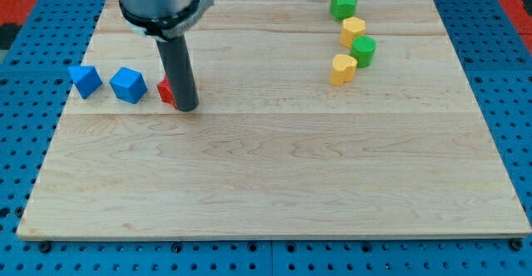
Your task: Push the yellow heart to the right of the red star
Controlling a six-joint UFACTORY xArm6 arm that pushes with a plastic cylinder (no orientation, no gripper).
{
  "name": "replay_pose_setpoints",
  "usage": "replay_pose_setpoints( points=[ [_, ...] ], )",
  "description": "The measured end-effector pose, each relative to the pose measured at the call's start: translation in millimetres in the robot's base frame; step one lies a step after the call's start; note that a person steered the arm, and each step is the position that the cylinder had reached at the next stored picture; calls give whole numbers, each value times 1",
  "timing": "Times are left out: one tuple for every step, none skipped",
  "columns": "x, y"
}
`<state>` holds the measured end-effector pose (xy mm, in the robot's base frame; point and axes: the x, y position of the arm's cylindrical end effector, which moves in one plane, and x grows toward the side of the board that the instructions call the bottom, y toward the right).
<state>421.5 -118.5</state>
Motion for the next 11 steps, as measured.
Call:
replay_pose_setpoints(
  points=[
    [2, 32],
    [-8, 140],
    [-9, 288],
    [-57, 317],
    [-79, 302],
    [-68, 247],
    [-49, 187],
    [-30, 149],
    [-2, 185],
    [11, 132],
    [-5, 98]
  ],
)
